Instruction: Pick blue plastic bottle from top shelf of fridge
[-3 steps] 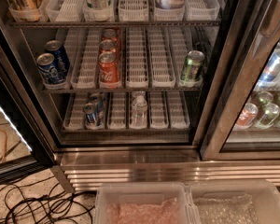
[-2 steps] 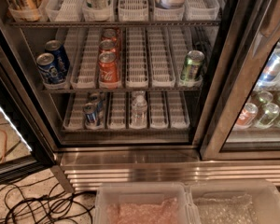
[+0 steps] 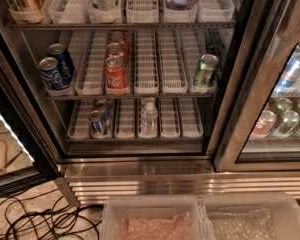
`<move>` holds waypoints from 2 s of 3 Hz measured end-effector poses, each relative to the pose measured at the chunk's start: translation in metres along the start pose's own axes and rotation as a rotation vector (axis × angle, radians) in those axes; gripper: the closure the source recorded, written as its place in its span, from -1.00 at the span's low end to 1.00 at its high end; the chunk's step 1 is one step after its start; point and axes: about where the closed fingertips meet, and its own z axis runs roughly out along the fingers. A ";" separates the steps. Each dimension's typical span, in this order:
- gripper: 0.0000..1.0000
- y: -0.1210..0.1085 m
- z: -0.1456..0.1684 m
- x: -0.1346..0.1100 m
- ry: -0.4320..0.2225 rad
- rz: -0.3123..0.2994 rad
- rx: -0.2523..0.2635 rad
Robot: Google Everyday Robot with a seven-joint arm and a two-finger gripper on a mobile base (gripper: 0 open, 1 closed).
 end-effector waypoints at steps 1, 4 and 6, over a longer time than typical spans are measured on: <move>1.00 0.000 0.000 0.000 0.000 0.000 0.000; 1.00 0.031 -0.036 0.046 0.199 0.157 -0.076; 1.00 0.033 -0.038 0.051 0.225 0.176 -0.084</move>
Offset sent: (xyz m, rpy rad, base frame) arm -0.0588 0.0123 -0.0224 0.1359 0.2903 -0.0032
